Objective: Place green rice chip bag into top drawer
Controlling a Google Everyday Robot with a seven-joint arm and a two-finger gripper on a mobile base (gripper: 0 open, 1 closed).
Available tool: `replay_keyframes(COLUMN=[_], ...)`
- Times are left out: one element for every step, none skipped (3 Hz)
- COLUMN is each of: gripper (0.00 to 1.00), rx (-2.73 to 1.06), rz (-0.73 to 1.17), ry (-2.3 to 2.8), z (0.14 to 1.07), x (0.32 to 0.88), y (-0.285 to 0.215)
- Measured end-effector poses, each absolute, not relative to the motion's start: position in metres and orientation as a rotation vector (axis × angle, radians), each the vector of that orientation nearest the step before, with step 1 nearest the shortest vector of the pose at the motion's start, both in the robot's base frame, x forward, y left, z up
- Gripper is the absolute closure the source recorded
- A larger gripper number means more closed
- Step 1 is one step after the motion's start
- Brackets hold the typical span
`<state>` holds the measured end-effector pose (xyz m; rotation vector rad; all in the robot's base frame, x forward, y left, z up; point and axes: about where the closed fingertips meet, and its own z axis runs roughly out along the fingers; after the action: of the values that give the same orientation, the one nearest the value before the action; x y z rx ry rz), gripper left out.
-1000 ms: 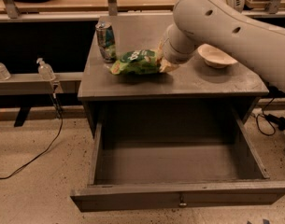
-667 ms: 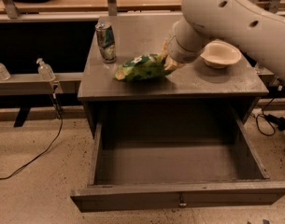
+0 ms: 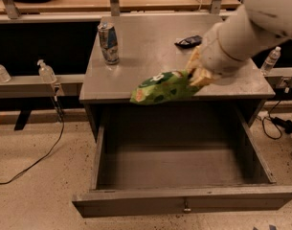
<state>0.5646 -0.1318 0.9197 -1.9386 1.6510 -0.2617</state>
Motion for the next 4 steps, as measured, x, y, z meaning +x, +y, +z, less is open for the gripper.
replay_keyframes(gripper=[1.0,1.0,1.0,0.85], rx=[-1.895,-1.864,-1.84,-1.812], rz=[-0.153,-0.108,-0.049,0.007], ry=[1.714,1.769,1.815,1.867], z=[0.896,0.874,0.847,0.82], x=[0.506,0.485,0.481,0.485], y=[-0.149,-0.158,-0.161,-0.167])
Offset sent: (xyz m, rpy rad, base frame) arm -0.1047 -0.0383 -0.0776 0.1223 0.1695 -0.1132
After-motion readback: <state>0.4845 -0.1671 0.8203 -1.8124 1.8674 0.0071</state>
